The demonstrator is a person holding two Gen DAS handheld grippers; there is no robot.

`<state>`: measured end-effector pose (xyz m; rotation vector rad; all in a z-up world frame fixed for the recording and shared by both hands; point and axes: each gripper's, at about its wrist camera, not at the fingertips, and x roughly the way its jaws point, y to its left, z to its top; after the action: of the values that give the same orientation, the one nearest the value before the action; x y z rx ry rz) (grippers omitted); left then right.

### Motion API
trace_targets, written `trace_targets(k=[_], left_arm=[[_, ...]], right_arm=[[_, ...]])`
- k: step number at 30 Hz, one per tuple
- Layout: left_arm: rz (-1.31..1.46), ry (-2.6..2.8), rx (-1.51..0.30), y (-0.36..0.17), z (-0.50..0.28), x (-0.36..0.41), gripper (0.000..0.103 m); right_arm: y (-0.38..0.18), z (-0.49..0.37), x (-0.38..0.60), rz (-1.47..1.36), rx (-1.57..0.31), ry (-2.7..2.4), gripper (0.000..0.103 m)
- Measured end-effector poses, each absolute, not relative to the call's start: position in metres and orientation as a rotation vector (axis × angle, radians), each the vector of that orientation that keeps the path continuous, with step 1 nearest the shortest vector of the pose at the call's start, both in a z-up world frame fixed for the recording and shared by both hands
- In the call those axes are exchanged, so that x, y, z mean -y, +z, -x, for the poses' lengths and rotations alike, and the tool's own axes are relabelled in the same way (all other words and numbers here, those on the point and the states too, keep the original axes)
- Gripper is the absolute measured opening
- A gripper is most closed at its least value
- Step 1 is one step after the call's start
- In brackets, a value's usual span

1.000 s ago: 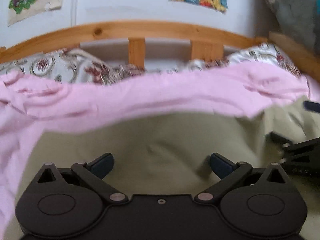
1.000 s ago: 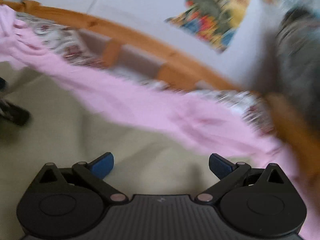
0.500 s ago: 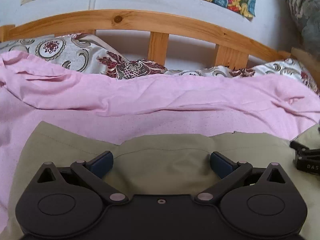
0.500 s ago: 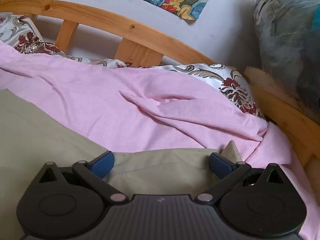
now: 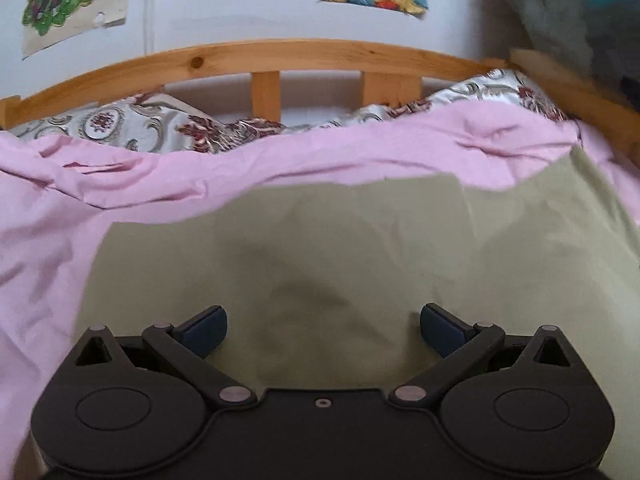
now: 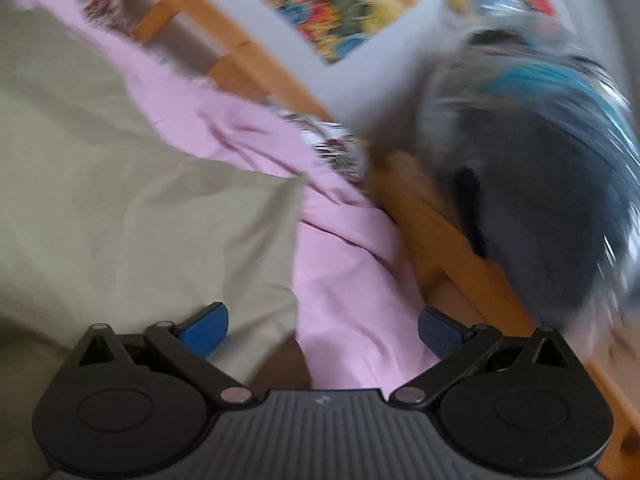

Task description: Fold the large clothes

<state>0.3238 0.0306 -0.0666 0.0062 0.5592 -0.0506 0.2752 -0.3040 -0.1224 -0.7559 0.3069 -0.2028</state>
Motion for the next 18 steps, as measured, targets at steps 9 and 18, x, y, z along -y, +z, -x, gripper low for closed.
trace_targets(k=[9,18], left_arm=[[0.043,0.0,-0.588,-0.063,-0.326,-0.039,0.102],[0.076,0.145,-0.559,-0.05,-0.299,-0.067,0.102]], right_arm=[[-0.065,-0.268,0.263,0.716,-0.199,-0.187,0.103],[-0.079,-0.279,0.15,0.524,-0.309,0.179,0.103]])
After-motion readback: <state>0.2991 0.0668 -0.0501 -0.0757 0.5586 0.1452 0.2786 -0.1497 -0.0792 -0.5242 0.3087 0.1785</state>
